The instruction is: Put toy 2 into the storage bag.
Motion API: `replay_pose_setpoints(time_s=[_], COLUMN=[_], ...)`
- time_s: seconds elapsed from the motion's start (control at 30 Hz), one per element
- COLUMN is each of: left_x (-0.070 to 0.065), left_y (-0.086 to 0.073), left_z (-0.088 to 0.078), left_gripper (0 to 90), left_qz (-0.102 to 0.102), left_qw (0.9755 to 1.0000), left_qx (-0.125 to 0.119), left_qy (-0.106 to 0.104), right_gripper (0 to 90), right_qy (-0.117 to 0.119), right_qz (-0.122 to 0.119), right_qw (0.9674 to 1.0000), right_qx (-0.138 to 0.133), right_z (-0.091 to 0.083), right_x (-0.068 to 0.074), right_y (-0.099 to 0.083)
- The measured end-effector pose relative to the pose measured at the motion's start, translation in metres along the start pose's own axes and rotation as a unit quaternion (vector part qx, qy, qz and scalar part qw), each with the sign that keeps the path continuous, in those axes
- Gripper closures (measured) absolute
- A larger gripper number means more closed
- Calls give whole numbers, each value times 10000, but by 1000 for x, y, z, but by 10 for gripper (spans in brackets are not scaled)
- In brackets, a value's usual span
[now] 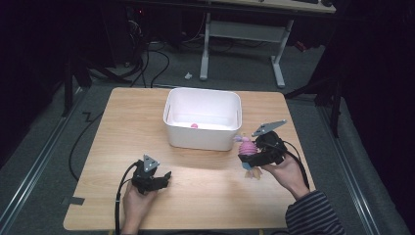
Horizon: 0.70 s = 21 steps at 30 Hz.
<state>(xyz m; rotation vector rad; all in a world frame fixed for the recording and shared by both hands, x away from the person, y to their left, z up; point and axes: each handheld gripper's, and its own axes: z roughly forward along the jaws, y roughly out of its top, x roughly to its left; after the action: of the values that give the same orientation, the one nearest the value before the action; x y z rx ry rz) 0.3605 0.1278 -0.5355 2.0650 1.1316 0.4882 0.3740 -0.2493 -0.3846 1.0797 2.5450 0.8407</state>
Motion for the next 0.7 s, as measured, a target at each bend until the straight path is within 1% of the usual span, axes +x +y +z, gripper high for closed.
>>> replay_pose_setpoints(time_s=[0.13, 0.17, 0.23, 0.37, 0.47, 0.57, 0.7], left_x=[0, 0, 0, 0, 0, 0, 0], left_y=[0, 0, 0, 0, 0, 0, 0], left_z=[0, 0, 0, 0, 0, 0, 0], left_gripper=[289, 289, 289, 288, 289, 289, 288], left_qz=[2, 4, 1, 2, 1, -6, -7], left_qw=[10000, 10000, 10000, 10000, 10000, 10000, 10000], left_qx=[1, 1, 0, 1, 0, -4, -3], left_qy=[-1, 0, 0, 1, 0, 0, -1], right_gripper=[335, 335, 335, 335, 335, 335, 335], right_qy=[4, 16, 26, -4, -11, 14, -18], right_qz=[-12, -34, 3, 0, -25, 4, -3], right_qw=[10000, 9999, 9999, 9998, 9997, 9996, 9995], right_qx=[-63, -119, -147, -203, -259, -294, -320], right_z=[-6, -7, -11, -16, -19, -21, -22], right_x=[-3, -5, -7, -11, -14, -17, -21], right_y=[7, 9, 12, 21, 27, 33, 43])
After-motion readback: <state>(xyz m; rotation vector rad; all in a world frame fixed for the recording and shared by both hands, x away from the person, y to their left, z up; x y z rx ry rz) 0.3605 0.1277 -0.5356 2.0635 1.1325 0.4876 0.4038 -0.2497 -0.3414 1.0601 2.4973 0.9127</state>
